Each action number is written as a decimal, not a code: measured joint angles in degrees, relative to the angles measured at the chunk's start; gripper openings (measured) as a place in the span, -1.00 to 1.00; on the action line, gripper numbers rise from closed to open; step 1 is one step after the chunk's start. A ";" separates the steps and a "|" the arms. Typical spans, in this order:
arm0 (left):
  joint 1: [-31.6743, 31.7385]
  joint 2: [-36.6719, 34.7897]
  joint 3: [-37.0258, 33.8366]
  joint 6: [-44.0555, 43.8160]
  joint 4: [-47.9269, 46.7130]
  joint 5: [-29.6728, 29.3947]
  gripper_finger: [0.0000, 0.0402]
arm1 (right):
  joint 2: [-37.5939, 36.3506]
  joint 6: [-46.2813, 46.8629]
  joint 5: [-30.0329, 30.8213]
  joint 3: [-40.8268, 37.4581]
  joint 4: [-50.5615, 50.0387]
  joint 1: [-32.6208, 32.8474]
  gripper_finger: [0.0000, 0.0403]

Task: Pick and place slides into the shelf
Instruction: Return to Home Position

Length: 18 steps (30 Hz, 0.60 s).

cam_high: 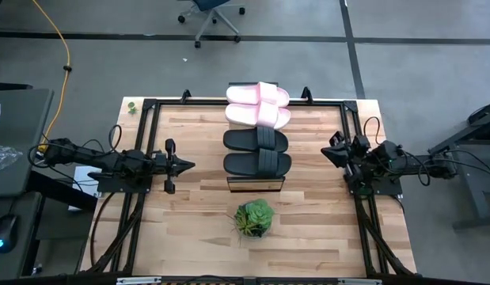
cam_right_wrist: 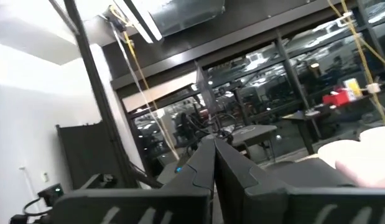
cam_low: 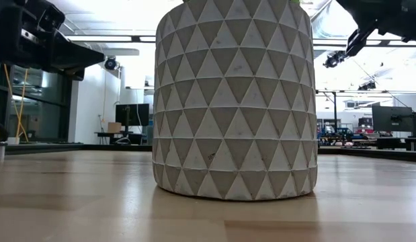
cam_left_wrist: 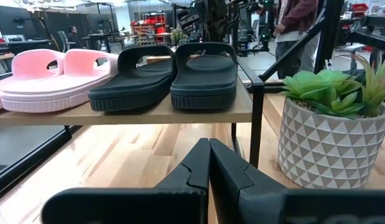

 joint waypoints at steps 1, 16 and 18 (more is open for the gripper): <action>0.00 0.00 0.00 0.00 0.00 -0.01 -1.00 | 0.00 -0.02 0.50 0.00 -0.25 0.00 -1.00; 0.00 0.00 0.00 -0.04 0.02 0.00 -1.00 | 0.15 -0.19 0.95 0.00 -2.43 -0.01 -1.00; 0.00 0.00 0.00 -0.04 0.02 -0.02 -1.00 | 0.15 -0.75 1.11 0.00 -2.46 0.00 -1.00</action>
